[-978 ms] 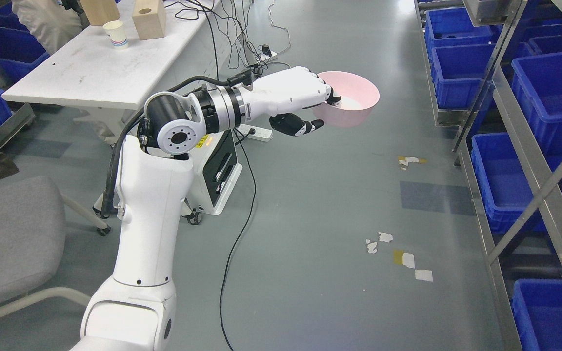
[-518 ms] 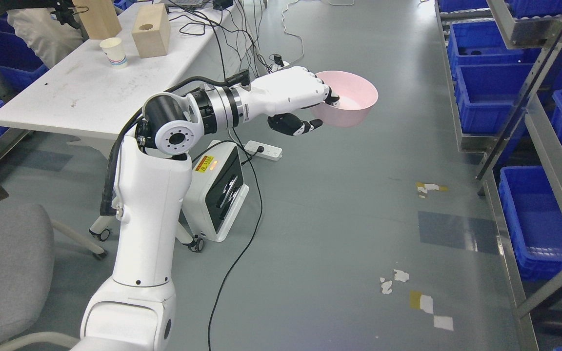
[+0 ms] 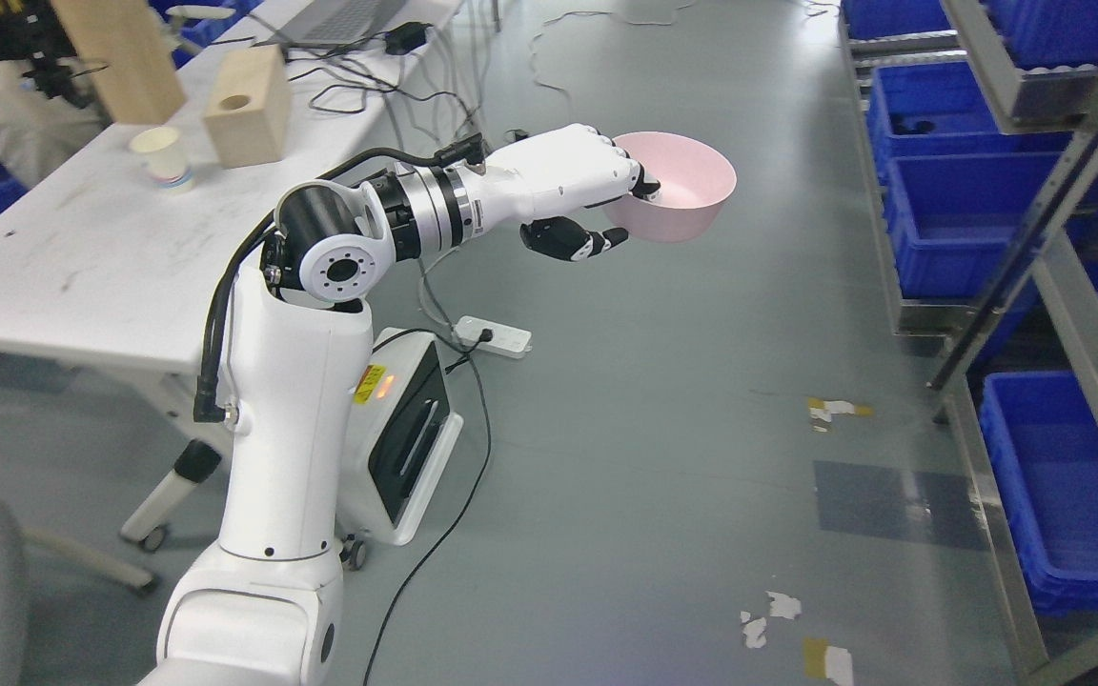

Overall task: Stack pink IKEA bowl on shelf middle layer
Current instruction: 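Hold the bowl raised in the left hand while driving to another shelf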

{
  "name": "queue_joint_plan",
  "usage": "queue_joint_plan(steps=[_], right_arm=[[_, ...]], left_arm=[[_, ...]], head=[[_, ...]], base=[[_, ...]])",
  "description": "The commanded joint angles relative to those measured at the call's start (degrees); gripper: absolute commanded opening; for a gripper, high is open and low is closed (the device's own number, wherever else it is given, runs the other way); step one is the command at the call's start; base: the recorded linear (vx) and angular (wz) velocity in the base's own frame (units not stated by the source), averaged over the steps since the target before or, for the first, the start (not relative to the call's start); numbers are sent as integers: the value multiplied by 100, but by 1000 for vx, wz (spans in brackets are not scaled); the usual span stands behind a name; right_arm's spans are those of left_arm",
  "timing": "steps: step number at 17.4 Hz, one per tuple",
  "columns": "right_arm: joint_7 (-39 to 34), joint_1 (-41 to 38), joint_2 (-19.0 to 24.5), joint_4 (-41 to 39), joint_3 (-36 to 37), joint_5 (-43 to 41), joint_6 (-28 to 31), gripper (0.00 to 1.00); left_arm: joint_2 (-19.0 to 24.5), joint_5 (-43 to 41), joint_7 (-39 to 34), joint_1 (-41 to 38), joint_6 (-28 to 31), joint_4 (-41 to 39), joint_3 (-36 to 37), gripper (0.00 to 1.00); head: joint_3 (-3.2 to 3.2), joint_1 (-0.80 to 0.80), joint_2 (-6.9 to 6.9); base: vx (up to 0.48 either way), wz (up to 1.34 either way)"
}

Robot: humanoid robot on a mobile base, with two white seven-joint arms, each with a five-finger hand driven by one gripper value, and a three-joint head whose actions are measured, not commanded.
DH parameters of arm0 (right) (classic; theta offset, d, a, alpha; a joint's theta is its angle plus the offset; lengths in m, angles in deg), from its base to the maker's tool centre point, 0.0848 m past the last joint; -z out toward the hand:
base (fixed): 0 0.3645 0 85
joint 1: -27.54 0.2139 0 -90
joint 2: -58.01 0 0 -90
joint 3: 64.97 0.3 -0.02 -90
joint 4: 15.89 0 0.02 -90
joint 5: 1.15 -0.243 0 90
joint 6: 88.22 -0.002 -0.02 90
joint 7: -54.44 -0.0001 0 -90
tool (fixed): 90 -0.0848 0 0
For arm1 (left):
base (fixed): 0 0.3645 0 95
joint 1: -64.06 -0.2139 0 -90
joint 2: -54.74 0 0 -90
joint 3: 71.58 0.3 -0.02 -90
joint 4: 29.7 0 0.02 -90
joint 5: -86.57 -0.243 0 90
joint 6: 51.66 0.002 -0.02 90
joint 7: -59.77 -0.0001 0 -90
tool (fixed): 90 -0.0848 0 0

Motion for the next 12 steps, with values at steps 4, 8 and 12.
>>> queue_joint_plan(steps=[4,8,12], right_arm=[[0,-135,-100,-100,-1,1,2,100],[0,-135,-100,-100,8,1,2,100],[0,-135,-100,-100,-1,1,2,100]], left_arm=[[100,96,-2,0,-48,-1,248,5],[100,325,-10,96,-302,-9,328,5],[100,1219,-10,675,-794,-44,643,5]], head=[[0,0,0],[0,0,0],[0,0,0]], base=[[246,-1033],[175,-1115],[111,-1156]])
